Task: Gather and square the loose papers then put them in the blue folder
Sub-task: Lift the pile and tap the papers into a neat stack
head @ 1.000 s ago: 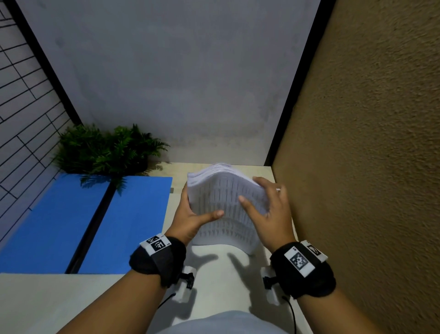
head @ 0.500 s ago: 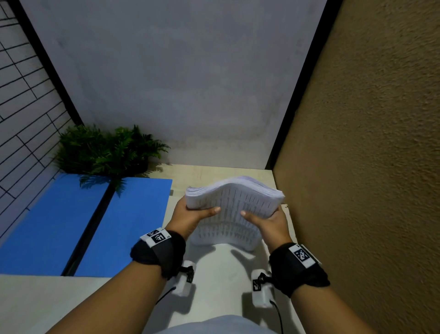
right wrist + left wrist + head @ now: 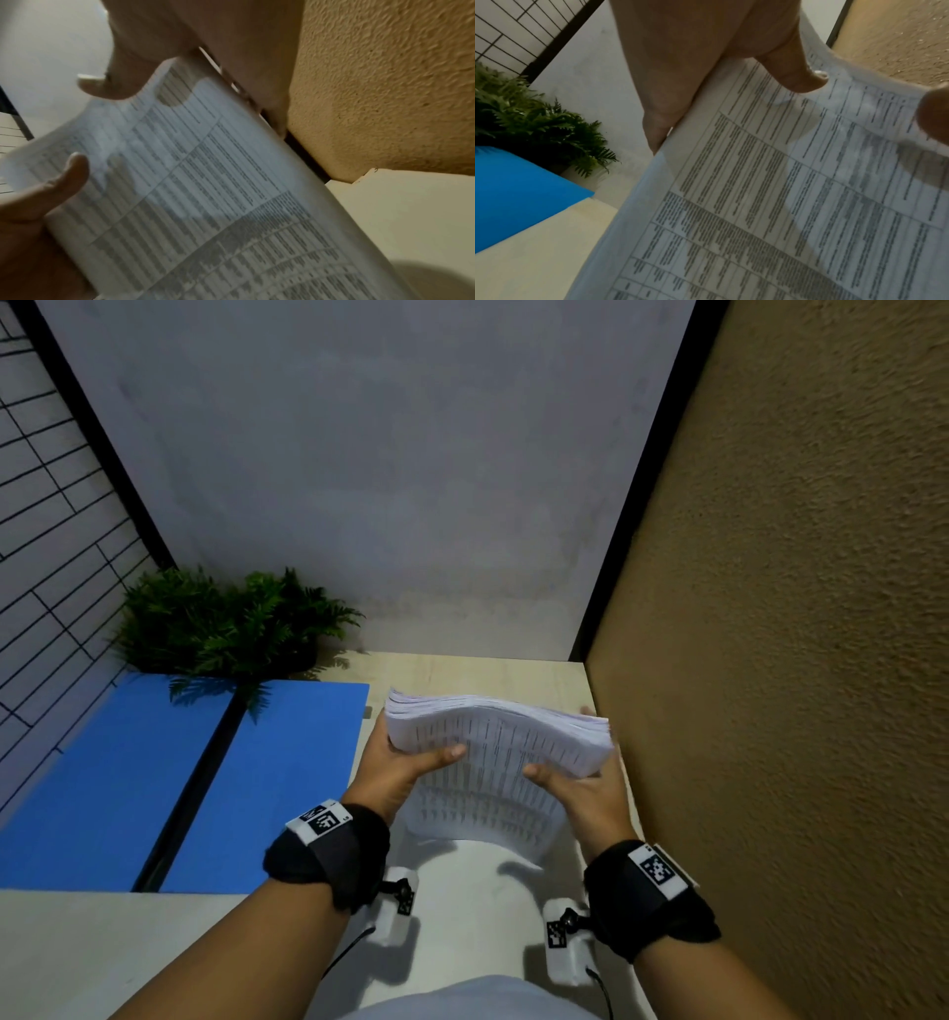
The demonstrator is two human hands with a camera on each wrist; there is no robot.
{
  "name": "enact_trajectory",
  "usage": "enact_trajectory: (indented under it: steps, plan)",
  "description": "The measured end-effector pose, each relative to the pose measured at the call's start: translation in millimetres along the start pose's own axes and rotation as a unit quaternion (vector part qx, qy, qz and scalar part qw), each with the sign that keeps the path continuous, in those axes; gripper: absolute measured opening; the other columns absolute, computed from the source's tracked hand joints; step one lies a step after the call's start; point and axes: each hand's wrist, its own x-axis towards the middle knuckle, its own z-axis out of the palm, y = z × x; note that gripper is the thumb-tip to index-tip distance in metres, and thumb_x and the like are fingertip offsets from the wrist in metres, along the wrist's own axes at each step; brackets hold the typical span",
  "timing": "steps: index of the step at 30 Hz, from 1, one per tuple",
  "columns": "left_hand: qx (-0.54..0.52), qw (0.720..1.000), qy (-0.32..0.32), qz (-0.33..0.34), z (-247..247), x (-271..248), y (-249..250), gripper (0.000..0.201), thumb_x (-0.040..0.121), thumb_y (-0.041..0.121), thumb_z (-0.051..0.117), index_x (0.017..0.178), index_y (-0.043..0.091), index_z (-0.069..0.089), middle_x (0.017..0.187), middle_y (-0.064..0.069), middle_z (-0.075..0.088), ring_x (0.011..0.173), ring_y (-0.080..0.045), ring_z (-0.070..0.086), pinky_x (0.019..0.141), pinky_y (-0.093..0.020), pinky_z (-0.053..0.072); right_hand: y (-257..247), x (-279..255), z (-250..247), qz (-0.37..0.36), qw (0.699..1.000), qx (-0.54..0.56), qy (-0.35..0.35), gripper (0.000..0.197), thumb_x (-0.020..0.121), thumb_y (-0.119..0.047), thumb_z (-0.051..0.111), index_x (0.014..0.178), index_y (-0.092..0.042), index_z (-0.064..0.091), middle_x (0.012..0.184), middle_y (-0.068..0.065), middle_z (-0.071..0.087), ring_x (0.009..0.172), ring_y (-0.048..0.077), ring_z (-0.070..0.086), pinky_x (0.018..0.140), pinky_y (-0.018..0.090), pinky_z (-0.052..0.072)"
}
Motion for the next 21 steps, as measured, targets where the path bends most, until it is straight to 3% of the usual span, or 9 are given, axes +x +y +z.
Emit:
enact_trajectory:
  steps: [4,8,12,14,16,18,19,21]
  plan:
    - [0.002,1.0,-0.008,0.002,-0.2,-2.4,-2.0,0.085,0.051,0.032,0.092,0.128,0.017,0.057,0.118,-0.007,0.071,0.11,-0.02,0.067,0.083,-0.034,0.058,-1.1,-4.2,5.3,-0.025,0.999,-0.009,0.039,0.098,0.042,-0.037,0.092,0.129,-0.034,0.047,0.121,0.0,0.062,0.114,0.021,0.061,0.09,0.048,0.057]
    - [-0.01,1.0,0.006,-0.018,0.0,-2.1,-7.1,0.083,0.052,0.03,0.094,0.126,0.016,0.06,0.119,-0.009,0.071,0.111,-0.024,0.067,0.085,-0.038,0.058,0.1,-0.8,7.9,0.006,0.999,-0.026,-0.028,0.084,0.047,-0.026,0.095,0.122,-0.029,0.058,0.116,0.0,0.068,0.111,0.019,0.064,0.086,0.043,0.059]
    - [-0.007,0.999,0.03,-0.042,9.4,0.0,-7.3,0.067,0.061,0.015,0.09,0.122,0.01,0.063,0.114,-0.008,0.073,0.111,-0.028,0.066,0.08,-0.032,0.057,5.1,5.7,15.9,0.082,0.995,-0.042,0.04,0.041,0.066,-0.008,0.085,0.102,-0.015,0.067,0.101,0.005,0.072,0.105,0.028,0.066,0.087,0.043,0.057]
    - [0.006,0.997,0.062,-0.046,9.1,2.9,-3.1,0.074,0.061,0.014,0.09,0.127,0.012,0.057,0.118,-0.008,0.069,0.115,-0.029,0.063,0.084,-0.035,0.055,-0.2,10.2,18.3,0.079,0.992,-0.076,0.07,0.029,0.074,-0.007,0.08,0.1,-0.011,0.068,0.099,0.006,0.071,0.103,0.029,0.066,0.089,0.043,0.056]
    - [0.082,0.988,0.134,0.01,1.4,3.9,5.6,0.099,0.057,0.015,0.092,0.141,0.018,0.039,0.132,-0.008,0.055,0.125,-0.025,0.053,0.1,-0.038,0.047,-14.2,12.3,18.3,0.031,0.989,-0.114,0.087,0.018,0.077,-0.009,0.076,0.09,-0.018,0.068,0.093,0.002,0.071,0.095,0.025,0.067,0.085,0.039,0.057]
    - [0.23,0.946,0.195,0.122,-7.6,0.3,23.9,0.119,0.056,0.021,0.093,0.15,0.03,0.021,0.146,-0.004,0.035,0.135,-0.019,0.036,0.111,-0.035,0.03,-29.5,14.0,16.8,-0.036,0.976,-0.197,0.081,0.01,0.079,-0.01,0.072,0.075,-0.018,0.067,0.08,0.001,0.071,0.084,0.025,0.068,0.073,0.033,0.056]
    - [0.292,0.92,0.189,0.182,-9.1,-2.0,34.9,0.119,0.057,0.024,0.093,0.151,0.034,0.02,0.149,0.001,0.03,0.138,-0.018,0.03,0.112,-0.034,0.026,-36.3,14.3,18.1,-0.066,0.962,-0.256,0.066,0.007,0.08,-0.012,0.069,0.074,-0.015,0.067,0.075,0.001,0.07,0.078,0.026,0.068,0.068,0.032,0.053]
    - [0.364,0.892,0.112,0.242,-4.2,-5.0,56.5,0.102,0.061,0.03,0.088,0.147,0.037,0.033,0.146,0.006,0.036,0.137,-0.017,0.032,0.114,-0.037,0.028,-48.7,10.9,26.9,-0.125,0.915,-0.383,0.025,0.005,0.082,-0.017,0.066,0.079,-0.016,0.07,0.073,0.001,0.069,0.07,0.024,0.063,0.059,0.028,0.045]
